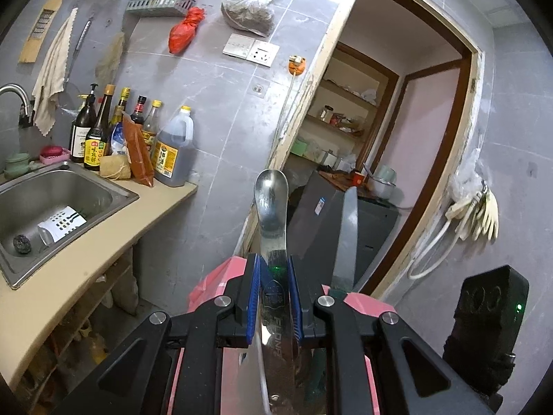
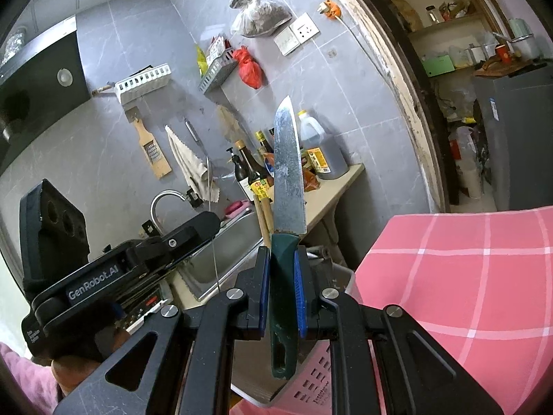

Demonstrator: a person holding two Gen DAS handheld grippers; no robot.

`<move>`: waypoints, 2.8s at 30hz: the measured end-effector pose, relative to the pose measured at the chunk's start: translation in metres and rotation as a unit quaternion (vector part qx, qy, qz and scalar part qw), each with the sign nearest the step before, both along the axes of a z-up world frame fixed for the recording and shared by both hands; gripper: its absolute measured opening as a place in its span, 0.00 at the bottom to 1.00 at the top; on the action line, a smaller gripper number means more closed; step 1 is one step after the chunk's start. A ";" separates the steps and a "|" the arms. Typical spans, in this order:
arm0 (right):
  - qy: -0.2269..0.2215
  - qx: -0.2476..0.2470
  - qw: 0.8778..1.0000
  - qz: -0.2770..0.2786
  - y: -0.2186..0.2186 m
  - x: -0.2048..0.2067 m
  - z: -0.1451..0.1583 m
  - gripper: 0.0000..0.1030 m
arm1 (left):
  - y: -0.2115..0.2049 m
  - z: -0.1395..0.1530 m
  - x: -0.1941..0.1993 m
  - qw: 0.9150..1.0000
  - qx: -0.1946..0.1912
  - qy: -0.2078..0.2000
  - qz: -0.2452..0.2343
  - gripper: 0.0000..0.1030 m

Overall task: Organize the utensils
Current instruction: 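Lower the butter knife into the white holder with the left tool while the right tool lowers the green-handled knife, then open both tools to release the knives and withdraw from the holder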

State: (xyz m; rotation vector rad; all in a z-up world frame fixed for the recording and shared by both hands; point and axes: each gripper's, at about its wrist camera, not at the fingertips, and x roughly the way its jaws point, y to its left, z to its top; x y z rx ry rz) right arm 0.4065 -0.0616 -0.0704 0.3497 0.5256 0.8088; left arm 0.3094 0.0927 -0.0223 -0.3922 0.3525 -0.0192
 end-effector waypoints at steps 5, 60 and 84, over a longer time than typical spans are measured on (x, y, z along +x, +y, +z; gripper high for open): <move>0.002 -0.010 1.000 0.007 0.001 -0.003 -0.005 0.12 | 0.001 -0.004 -0.003 1.000 -0.007 0.006 -0.010 0.15; -0.029 -0.056 0.988 -0.144 -0.079 -0.033 0.048 0.92 | -0.008 0.019 -0.028 0.999 0.040 0.021 0.020 0.85; -0.053 -0.102 0.966 -0.233 -0.115 -0.099 0.090 0.99 | -0.029 0.037 -0.075 0.996 0.082 0.015 0.027 1.00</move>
